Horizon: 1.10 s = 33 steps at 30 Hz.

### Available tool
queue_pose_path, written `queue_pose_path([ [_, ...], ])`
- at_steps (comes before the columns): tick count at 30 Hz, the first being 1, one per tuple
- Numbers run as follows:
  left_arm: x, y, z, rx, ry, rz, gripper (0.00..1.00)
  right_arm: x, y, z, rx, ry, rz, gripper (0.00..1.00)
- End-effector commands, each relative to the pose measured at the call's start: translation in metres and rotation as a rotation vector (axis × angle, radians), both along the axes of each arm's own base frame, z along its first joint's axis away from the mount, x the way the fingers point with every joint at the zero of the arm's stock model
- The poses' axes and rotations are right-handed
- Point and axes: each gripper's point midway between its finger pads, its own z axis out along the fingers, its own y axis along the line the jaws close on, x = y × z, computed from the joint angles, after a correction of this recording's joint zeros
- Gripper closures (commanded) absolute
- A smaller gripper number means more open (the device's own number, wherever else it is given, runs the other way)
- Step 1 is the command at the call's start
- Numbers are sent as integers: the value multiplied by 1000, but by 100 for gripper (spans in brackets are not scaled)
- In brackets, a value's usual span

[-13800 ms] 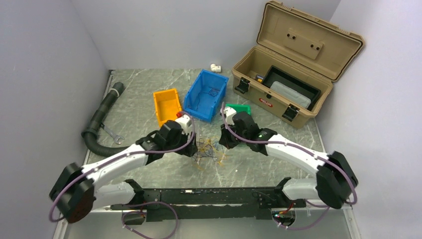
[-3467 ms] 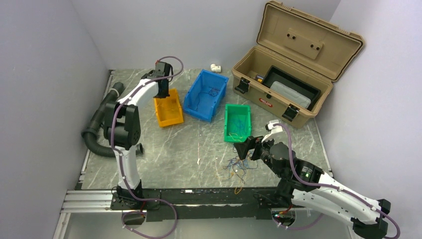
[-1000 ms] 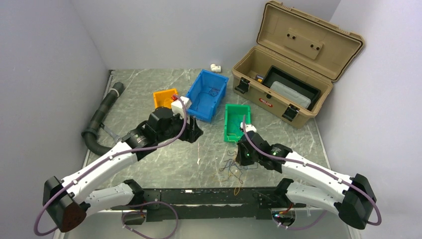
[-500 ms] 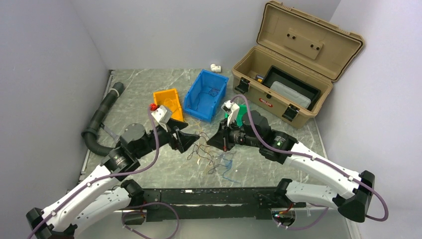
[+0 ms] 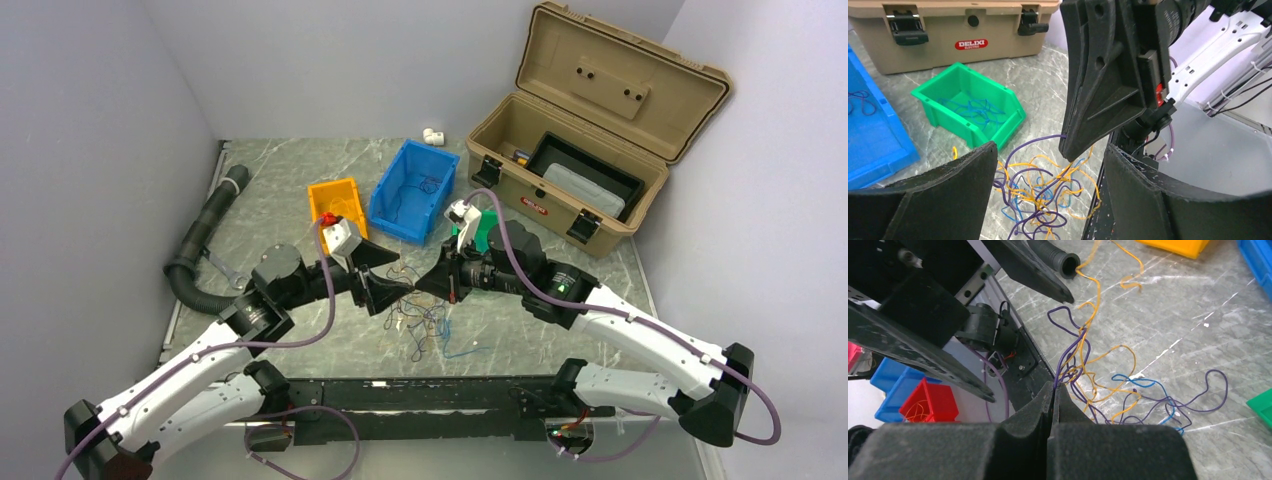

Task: Untangle the cables

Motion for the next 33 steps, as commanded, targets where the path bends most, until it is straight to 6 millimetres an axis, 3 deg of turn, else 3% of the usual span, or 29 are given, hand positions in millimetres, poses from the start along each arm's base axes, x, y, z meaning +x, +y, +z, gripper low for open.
queue_pose_path([
  [1,-2,-7,17,-26,-72,-47,20,1,3,40,79,-89,16,100],
  [11,2,3,11,-78,-68,24,15,-5,-2,24,48,-71,35,100],
  [17,3,7,14,-66,-68,45,15,13,-8,-25,-131,14,-64,100],
  [18,3,7,14,-64,-66,46,15,13,-8,-32,-150,25,-62,94],
  [20,3,7,14,-62,-63,48,15,14,-7,-40,-164,40,-60,48],
  [21,3,8,13,-58,-60,52,15,15,-7,-43,-165,44,-69,34],
  [22,4,8,13,-57,-58,56,15,15,-8,-46,-167,45,-78,28],
  [28,7,11,3,-21,-33,82,15,17,-28,-71,-230,46,-145,26],
  [33,11,4,-25,65,42,61,18,7,-44,-100,-270,76,-159,31],
])
